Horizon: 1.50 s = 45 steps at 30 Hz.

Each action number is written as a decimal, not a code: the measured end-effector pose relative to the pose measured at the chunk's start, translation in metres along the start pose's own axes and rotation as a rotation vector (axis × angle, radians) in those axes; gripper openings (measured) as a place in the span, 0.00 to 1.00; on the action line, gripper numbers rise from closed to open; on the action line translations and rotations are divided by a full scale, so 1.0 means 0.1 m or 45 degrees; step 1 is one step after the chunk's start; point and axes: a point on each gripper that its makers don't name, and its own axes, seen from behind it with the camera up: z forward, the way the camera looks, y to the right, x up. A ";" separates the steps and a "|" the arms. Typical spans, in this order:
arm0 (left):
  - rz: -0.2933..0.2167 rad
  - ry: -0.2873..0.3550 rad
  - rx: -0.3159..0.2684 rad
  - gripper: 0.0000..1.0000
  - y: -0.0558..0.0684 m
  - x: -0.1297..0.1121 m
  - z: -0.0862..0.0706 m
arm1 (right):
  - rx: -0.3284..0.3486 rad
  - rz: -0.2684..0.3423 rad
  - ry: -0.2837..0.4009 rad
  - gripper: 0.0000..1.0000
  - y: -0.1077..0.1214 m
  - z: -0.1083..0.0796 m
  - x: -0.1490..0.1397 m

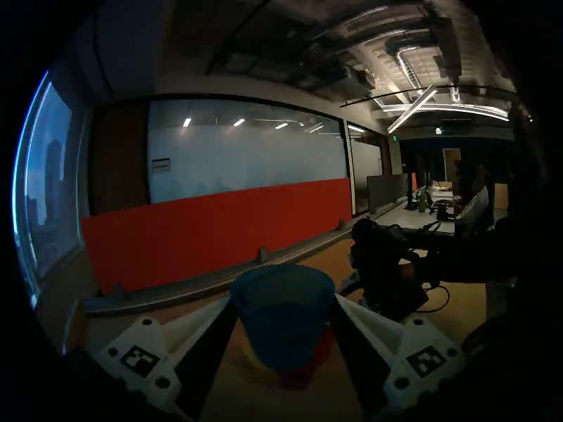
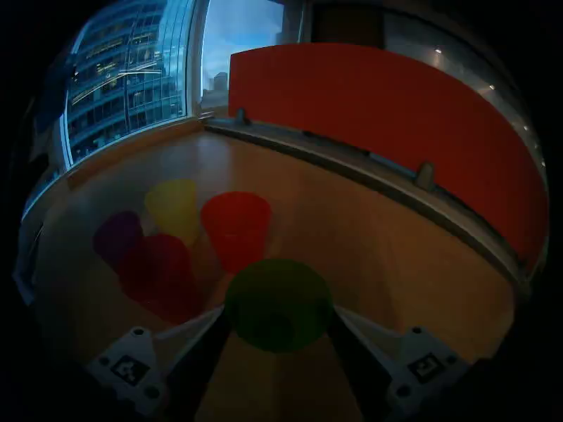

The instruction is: Pour water

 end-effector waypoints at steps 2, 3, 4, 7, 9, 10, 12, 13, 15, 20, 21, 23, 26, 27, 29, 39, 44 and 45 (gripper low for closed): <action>0.000 -0.001 0.001 0.85 0.00 0.00 0.00 | -0.002 0.003 0.005 0.91 0.00 -0.02 0.01; 0.000 -0.002 0.002 0.85 0.00 0.00 -0.01 | -0.002 0.005 0.010 0.91 0.00 -0.03 0.02; 0.000 -0.002 0.003 0.85 0.00 0.00 -0.01 | -0.003 0.006 0.016 0.91 0.00 -0.05 0.03; -0.001 -0.003 0.005 0.85 -0.01 0.00 -0.01 | -0.006 0.007 0.037 0.91 0.00 -0.13 0.08; -0.003 -0.004 0.007 0.85 -0.01 -0.01 -0.02 | -0.010 0.003 0.055 0.91 0.00 -0.21 0.12; -0.006 -0.005 0.007 0.85 0.00 -0.01 -0.02 | -0.012 0.000 0.065 0.91 0.00 -0.25 0.15; -0.011 -0.007 0.008 0.85 0.00 -0.01 -0.02 | -0.017 -0.006 0.088 0.91 -0.01 -0.35 0.21; -0.013 -0.008 0.009 0.85 -0.01 -0.01 -0.02 | -0.017 -0.007 0.100 0.91 -0.02 -0.40 0.24; -0.019 -0.010 0.012 0.85 -0.02 -0.02 -0.02 | -0.018 -0.009 0.127 0.91 -0.05 -0.51 0.31; -0.040 -0.004 0.027 0.85 -0.05 0.00 -0.01 | -0.013 -0.009 0.209 0.91 -0.12 -0.77 0.50; -0.044 -0.002 0.029 0.85 -0.05 0.01 -0.01 | -0.010 -0.010 0.230 0.91 -0.14 -0.83 0.55; -0.048 0.003 0.031 0.85 -0.06 0.03 -0.01 | -0.005 -0.013 0.267 0.91 -0.19 -0.93 0.63; -0.051 0.013 0.038 0.85 -0.07 0.08 0.00 | 0.010 -0.021 0.326 0.91 -0.27 -1.08 0.75; -0.052 0.016 0.040 0.85 -0.07 0.09 0.00 | 0.016 -0.024 0.347 0.91 -0.30 -1.13 0.79; -0.053 0.019 0.041 0.85 -0.06 0.11 0.00 | 0.024 -0.031 0.381 0.91 -0.36 -1.22 0.86; -0.069 0.039 0.016 0.85 0.03 0.23 0.07 | 0.043 -0.076 0.524 0.91 -0.60 -1.55 1.14; -0.081 0.047 -0.001 0.85 0.06 0.29 0.11 | 0.063 -0.065 0.586 0.91 -0.72 -1.67 1.25; -0.083 0.048 -0.004 0.85 0.07 0.30 0.12 | 0.068 -0.063 0.601 0.91 -0.74 -1.70 1.28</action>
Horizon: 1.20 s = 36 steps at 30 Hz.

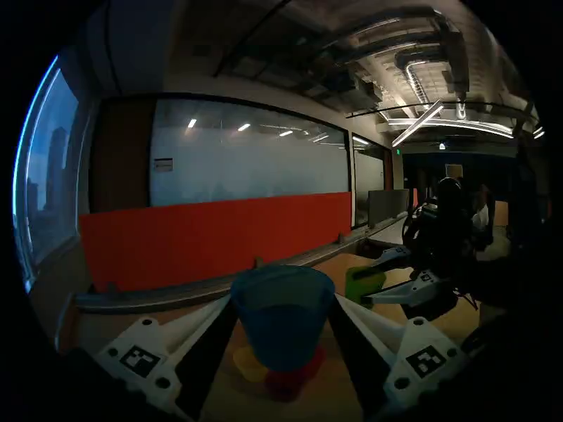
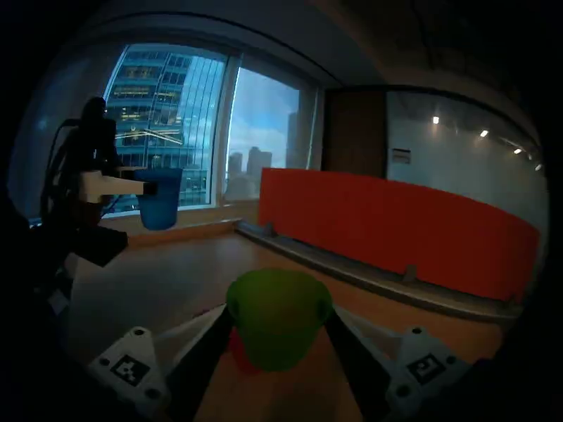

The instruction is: Pour water

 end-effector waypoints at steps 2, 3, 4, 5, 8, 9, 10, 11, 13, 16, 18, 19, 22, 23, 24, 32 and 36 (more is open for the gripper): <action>-0.001 0.001 -0.004 0.85 0.01 0.00 0.02 | 0.006 0.002 0.026 0.91 -0.03 -0.02 0.06; -0.002 0.001 -0.007 0.85 0.02 0.01 0.03 | 0.008 0.002 0.040 0.91 -0.05 -0.02 0.09; -0.001 0.001 -0.008 0.85 0.03 0.01 0.04 | 0.010 0.002 0.051 0.91 -0.06 -0.03 0.11; 0.000 0.001 -0.010 0.85 0.03 0.02 0.04 | 0.012 0.002 0.061 0.91 -0.08 -0.04 0.13; 0.002 0.004 -0.015 0.85 0.05 0.04 0.05 | 0.021 0.002 0.090 0.91 -0.12 -0.07 0.19; 0.003 0.005 -0.017 0.85 0.06 0.05 0.06 | 0.024 0.003 0.100 0.91 -0.13 -0.08 0.21; 0.004 0.007 -0.020 0.85 0.07 0.05 0.06 | 0.026 0.004 0.108 0.91 -0.14 -0.09 0.23; 0.004 0.008 -0.022 0.85 0.08 0.05 0.06 | 0.028 0.005 0.116 0.91 -0.15 -0.10 0.24; 0.005 0.010 -0.027 0.85 0.09 0.06 0.07 | 0.032 0.009 0.129 0.91 -0.17 -0.11 0.27; 0.008 0.012 -0.030 0.85 0.10 0.07 0.07 | 0.039 0.014 0.139 0.91 -0.19 -0.13 0.30; 0.010 0.013 -0.029 0.85 0.11 0.07 0.07 | 0.045 0.015 0.141 0.91 -0.21 -0.14 0.31; 0.010 0.014 -0.029 0.85 0.11 0.08 0.07 | 0.046 0.012 0.139 0.91 -0.21 -0.14 0.31; 0.011 0.016 -0.030 0.85 0.11 0.10 0.07 | 0.051 0.002 0.135 0.91 -0.23 -0.16 0.32; 0.011 0.016 -0.031 0.85 0.11 0.10 0.07 | 0.052 -0.003 0.134 0.91 -0.24 -0.16 0.32; 0.012 0.016 -0.031 0.85 0.11 0.11 0.07 | 0.054 -0.008 0.133 0.91 -0.25 -0.17 0.33; 0.023 0.017 -0.037 0.85 0.14 0.15 0.06 | 0.087 -0.028 0.129 0.91 -0.37 -0.18 0.38; 0.039 0.022 -0.042 0.85 0.15 0.19 0.06 | 0.105 -0.039 0.124 0.91 -0.43 -0.19 0.39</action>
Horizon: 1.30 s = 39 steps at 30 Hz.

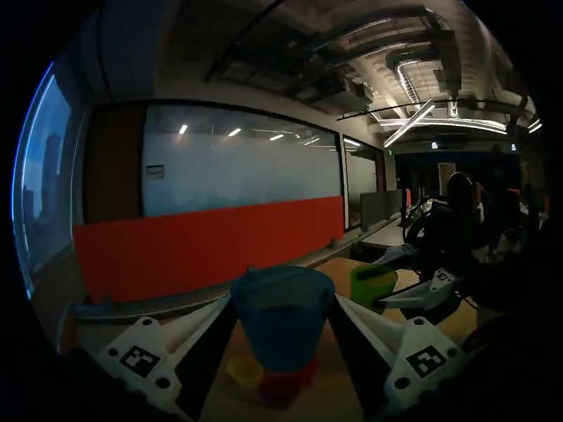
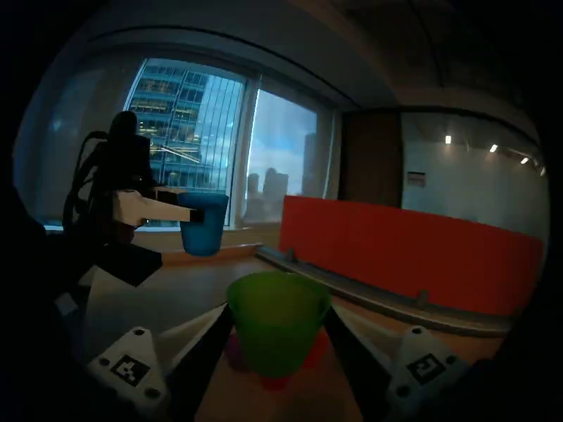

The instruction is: Pour water

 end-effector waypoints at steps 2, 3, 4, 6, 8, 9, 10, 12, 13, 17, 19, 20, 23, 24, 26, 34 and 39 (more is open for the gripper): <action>0.012 0.000 0.004 0.85 0.00 0.01 0.00 | 0.005 -0.001 0.000 0.91 -0.02 0.00 0.01; 0.019 -0.001 0.006 0.85 0.00 0.01 -0.01 | 0.009 -0.001 0.000 0.91 -0.04 0.01 0.01; 0.028 -0.002 0.008 0.85 -0.01 0.02 -0.01 | 0.012 0.000 0.000 0.91 -0.05 0.01 0.01; 0.045 -0.004 0.011 0.85 -0.01 0.02 -0.01 | 0.018 0.004 -0.001 0.91 -0.07 0.01 0.02; 0.064 -0.007 0.014 0.85 -0.01 0.02 -0.02 | 0.028 0.008 -0.001 0.91 -0.10 0.02 0.01; 0.073 -0.008 0.016 0.85 -0.02 0.03 -0.02 | 0.033 0.010 -0.001 0.90 -0.12 0.03 0.00; 0.083 -0.007 0.019 0.85 -0.02 0.04 -0.02 | 0.042 0.012 -0.002 0.91 -0.14 0.03 -0.01; 0.101 -0.005 0.023 0.85 -0.02 0.05 -0.03 | 0.056 0.015 -0.003 0.90 -0.19 0.03 -0.02; 0.112 -0.005 0.026 0.85 -0.02 0.07 -0.03 | 0.063 0.016 -0.003 0.90 -0.21 0.03 -0.02; 0.152 0.000 0.032 0.85 -0.02 0.12 -0.03 | 0.086 0.019 -0.001 0.90 -0.28 0.03 -0.04; 0.177 0.005 0.036 0.85 -0.01 0.16 -0.03 | 0.099 0.020 0.000 0.90 -0.32 0.02 -0.04; 0.190 0.008 0.038 0.85 -0.01 0.18 -0.02 | 0.106 0.021 0.000 0.90 -0.34 0.02 -0.04; 0.234 0.016 0.044 0.85 0.01 0.24 -0.01 | 0.125 0.021 0.003 0.90 -0.41 0.02 -0.04; 0.249 0.017 0.045 0.85 0.01 0.26 -0.01 | 0.130 0.020 0.003 0.90 -0.43 0.02 -0.03; 0.281 0.020 0.046 0.85 0.04 0.29 0.00 | 0.140 0.018 0.003 0.90 -0.46 0.02 -0.03; 0.381 0.024 0.050 0.85 0.13 0.37 0.04 | 0.172 0.018 0.008 0.90 -0.57 0.02 -0.02; 0.424 0.021 0.048 0.85 0.17 0.38 0.06 | 0.189 0.018 0.007 0.90 -0.63 0.03 -0.03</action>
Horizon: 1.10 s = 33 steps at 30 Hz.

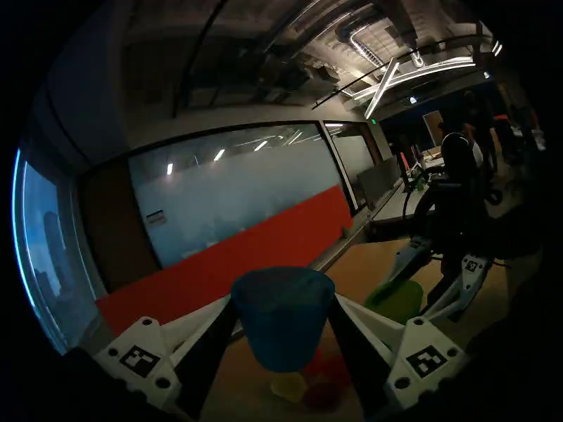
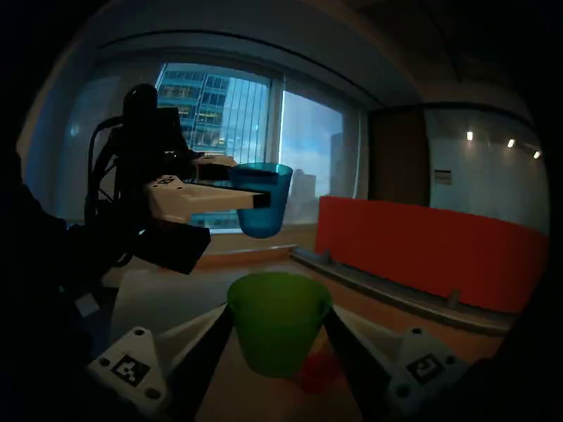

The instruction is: Pour water

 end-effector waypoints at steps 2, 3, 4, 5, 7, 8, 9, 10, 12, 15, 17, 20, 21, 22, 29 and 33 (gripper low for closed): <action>0.022 0.001 0.004 0.85 0.00 0.01 0.00 | 0.009 0.000 -0.001 0.90 -0.03 0.01 0.01; 0.032 0.002 0.006 0.85 0.01 0.02 0.00 | 0.013 0.000 -0.002 0.90 -0.04 0.01 0.01; 0.044 0.003 0.008 0.85 0.01 0.03 0.00 | 0.016 -0.001 -0.002 0.90 -0.05 0.02 0.02; 0.055 0.004 0.009 0.85 0.01 0.04 0.00 | 0.020 -0.003 -0.003 0.90 -0.07 0.02 0.02; 0.078 0.004 0.011 0.85 0.01 0.05 0.00 | 0.026 -0.006 -0.004 0.90 -0.09 0.03 0.03; 0.089 0.004 0.012 0.85 0.02 0.06 0.00 | 0.030 -0.007 -0.004 0.90 -0.11 0.03 0.03; 0.100 0.004 0.013 0.85 0.02 0.07 0.00 | 0.033 -0.008 -0.004 0.90 -0.12 0.04 0.04; 0.112 0.006 0.013 0.85 0.02 0.08 0.00 | 0.037 -0.009 -0.004 0.90 -0.13 0.04 0.04; 0.133 0.008 0.013 0.85 0.03 0.09 0.01 | 0.044 -0.010 -0.005 0.90 -0.16 0.05 0.04; 0.167 0.009 0.015 0.85 0.04 0.11 0.02 | 0.056 -0.011 -0.008 0.90 -0.20 0.07 0.04; 0.191 0.008 0.015 0.85 0.05 0.13 0.03 | 0.065 -0.014 -0.010 0.90 -0.23 0.09 0.04; 0.228 0.010 0.013 0.85 0.06 0.15 0.04 | 0.076 -0.018 -0.011 0.90 -0.27 0.10 0.04; 0.239 0.010 0.013 0.85 0.07 0.16 0.04 | 0.080 -0.019 -0.011 0.90 -0.28 0.11 0.04; 0.252 0.010 0.014 0.85 0.07 0.17 0.04 | 0.083 -0.020 -0.011 0.90 -0.29 0.12 0.05; 0.332 0.004 0.019 0.85 0.10 0.22 0.04 | 0.100 -0.023 -0.014 0.90 -0.35 0.14 0.05; 0.374 0.000 0.021 0.85 0.12 0.23 0.04 | 0.106 -0.023 -0.014 0.90 -0.36 0.15 0.04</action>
